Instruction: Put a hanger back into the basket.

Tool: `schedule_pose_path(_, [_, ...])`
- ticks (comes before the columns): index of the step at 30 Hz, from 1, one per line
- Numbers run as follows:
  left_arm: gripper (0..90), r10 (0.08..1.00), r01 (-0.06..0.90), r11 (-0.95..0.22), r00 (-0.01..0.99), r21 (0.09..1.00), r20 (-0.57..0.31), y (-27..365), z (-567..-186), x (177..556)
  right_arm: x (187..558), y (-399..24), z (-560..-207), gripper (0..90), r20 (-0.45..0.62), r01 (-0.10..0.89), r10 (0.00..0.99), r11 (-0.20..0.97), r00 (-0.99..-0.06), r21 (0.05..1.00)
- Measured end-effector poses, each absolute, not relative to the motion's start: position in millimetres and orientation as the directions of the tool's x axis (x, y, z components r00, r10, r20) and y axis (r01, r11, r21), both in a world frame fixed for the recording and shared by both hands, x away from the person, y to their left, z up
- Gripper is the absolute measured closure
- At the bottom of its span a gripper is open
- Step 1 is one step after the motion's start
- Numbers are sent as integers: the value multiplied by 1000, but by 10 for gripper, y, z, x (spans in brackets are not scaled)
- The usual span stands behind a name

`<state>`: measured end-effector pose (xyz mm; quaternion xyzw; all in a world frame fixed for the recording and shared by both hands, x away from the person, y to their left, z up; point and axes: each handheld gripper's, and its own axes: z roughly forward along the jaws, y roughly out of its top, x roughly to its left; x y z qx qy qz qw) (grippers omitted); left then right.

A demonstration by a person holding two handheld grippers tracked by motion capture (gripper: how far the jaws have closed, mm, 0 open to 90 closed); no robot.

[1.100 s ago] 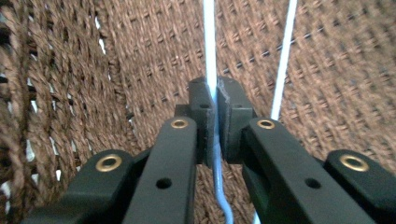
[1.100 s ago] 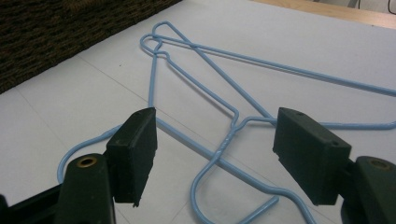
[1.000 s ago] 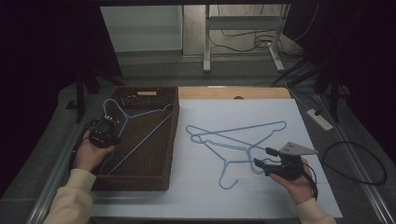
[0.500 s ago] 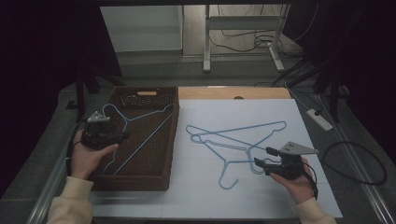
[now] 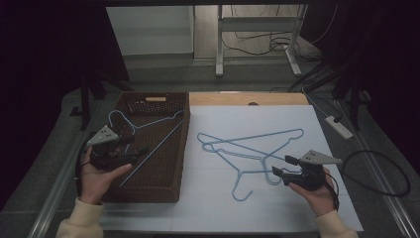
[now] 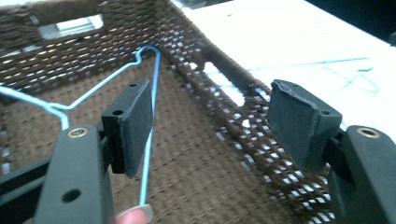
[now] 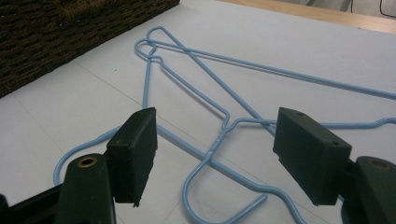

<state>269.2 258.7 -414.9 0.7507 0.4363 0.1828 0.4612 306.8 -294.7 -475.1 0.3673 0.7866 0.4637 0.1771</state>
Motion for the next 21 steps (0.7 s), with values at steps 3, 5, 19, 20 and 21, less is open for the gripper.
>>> schedule_pose_path(3, [325,818,470,-212,566,857,-108,2511,-4158,2627,3067,-2949,-4750,310,52,410,742,309,-669,858])
schedule_pose_path(5, [325,801,461,-198,585,865,-129,2449,-4186,2570,3063,-2948,-4756,311,43,407,741,319,-670,856])
schedule_pose_path(19, [323,770,459,-225,624,860,-132,2222,-4286,2499,3037,-2990,-4754,316,28,408,750,327,-660,853])
schedule_pose_path(20, [323,769,457,-227,626,860,-129,2214,-4292,2502,3035,-2987,-4754,316,25,409,750,332,-661,850])
schedule_pose_path(21, [323,773,457,-233,623,859,-122,2210,-4301,2508,3035,-2982,-4756,316,20,407,751,336,-660,849])
